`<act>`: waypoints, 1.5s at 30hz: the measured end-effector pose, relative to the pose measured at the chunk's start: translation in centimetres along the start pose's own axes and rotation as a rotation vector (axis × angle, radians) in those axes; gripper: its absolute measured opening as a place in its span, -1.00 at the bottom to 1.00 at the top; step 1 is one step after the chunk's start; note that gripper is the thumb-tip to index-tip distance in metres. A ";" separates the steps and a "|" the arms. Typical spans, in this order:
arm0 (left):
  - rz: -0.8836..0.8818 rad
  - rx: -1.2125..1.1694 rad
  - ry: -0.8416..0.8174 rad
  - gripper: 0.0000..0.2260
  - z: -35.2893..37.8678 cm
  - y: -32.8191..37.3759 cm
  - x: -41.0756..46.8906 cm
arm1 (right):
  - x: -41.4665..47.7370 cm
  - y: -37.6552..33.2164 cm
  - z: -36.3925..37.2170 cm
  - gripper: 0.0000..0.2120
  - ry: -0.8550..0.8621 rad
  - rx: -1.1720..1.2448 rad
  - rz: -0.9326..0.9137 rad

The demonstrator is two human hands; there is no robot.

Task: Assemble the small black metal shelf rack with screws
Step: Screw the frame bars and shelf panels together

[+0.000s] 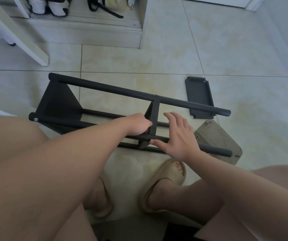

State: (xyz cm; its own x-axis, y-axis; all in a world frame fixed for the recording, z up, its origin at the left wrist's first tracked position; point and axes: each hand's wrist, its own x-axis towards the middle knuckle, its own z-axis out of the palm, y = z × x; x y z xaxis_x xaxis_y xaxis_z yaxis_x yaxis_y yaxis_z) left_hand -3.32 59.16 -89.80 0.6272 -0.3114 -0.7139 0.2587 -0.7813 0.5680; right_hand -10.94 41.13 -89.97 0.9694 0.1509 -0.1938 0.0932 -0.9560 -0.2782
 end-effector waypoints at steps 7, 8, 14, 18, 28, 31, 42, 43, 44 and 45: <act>-0.030 0.121 -0.044 -0.71 -0.2 0.1 -0.4 | 2.4 1.3 0.1 -0.09 -0.148 -0.272 -0.265; -0.027 0.128 -0.049 -0.70 -0.2 0.1 -0.3 | 2.6 1.4 0.3 -0.09 -0.147 -0.283 -0.271; -0.040 0.078 -0.069 -0.61 -0.4 -0.6 0.9 | 2.9 1.6 0.9 -0.09 -0.123 -0.254 -0.288; -0.096 0.130 -0.115 -0.52 -0.8 -0.2 1.4 | 3.0 1.9 1.1 -0.10 -0.132 -0.219 -0.288; -0.132 -0.082 -0.291 -0.63 -2.3 -0.8 2.3 | 2.9 1.9 1.1 -0.03 -0.106 -0.239 -0.273; -0.127 -0.131 -0.320 -0.69 -2.3 -1.3 2.7 | 2.8 1.8 1.2 0.01 -0.081 -0.234 -0.232; -0.090 -0.094 -0.228 -0.87 -1.8 -2.0 2.9 | 2.8 1.5 1.2 0.14 -0.092 -0.219 -0.107; -0.088 -0.127 -0.226 -0.87 -1.8 -2.1 3.0 | 2.8 1.5 1.2 0.13 -0.094 -0.214 -0.110; -0.084 -0.155 -0.225 -0.85 -1.7 -2.1 3.0 | 2.9 1.5 1.2 0.13 -0.095 -0.208 -0.112; -0.078 -0.167 -0.217 -0.84 -1.6 -2.1 3.1 | 2.9 1.5 1.2 0.13 -0.096 -0.202 -0.114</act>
State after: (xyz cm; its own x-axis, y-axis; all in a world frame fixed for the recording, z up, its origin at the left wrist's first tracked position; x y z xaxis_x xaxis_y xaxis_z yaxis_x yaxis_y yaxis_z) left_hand -0.72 60.74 -92.52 0.4333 -0.3764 -0.8189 0.4286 -0.7133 0.5546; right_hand -8.26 40.42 -92.07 0.9248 0.2745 -0.2635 0.2535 -0.9609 -0.1111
